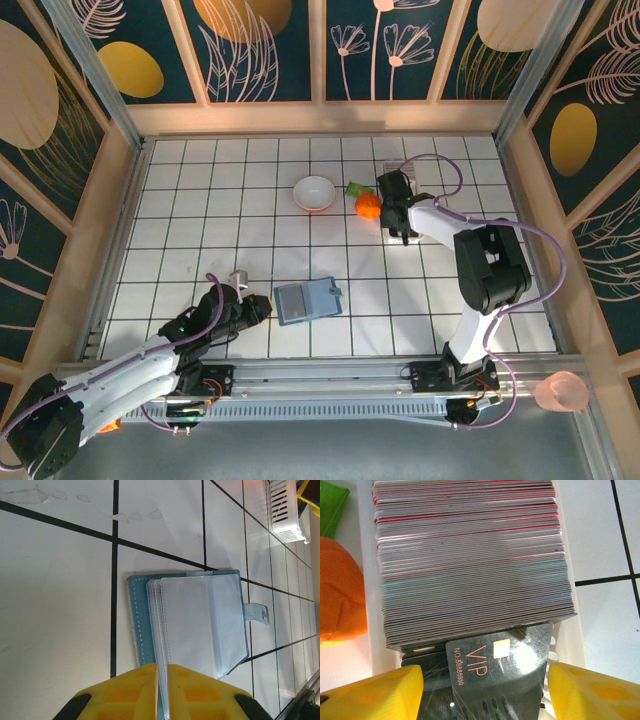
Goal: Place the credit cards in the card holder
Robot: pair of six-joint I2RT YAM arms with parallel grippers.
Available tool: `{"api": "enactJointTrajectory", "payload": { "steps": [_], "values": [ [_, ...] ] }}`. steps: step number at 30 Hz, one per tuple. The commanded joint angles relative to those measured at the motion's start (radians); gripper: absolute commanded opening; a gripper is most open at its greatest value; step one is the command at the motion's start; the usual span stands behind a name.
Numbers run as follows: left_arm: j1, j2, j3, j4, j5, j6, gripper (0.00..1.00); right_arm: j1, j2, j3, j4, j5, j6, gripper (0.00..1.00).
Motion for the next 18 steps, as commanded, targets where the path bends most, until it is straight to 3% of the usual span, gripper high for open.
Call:
{"api": "enactJointTrajectory", "payload": {
  "steps": [1, 18],
  "values": [
    [-0.002, -0.015, -0.016, 0.017, 0.014, -0.015, 0.13, 0.011, -0.027, -0.012, -0.015, -0.001, 0.008, 0.66],
    [-0.001, -0.017, -0.020, 0.019, 0.017, -0.023, 0.13, -0.003, -0.071, -0.035, -0.024, -0.018, -0.028, 0.59]
  ]
}}
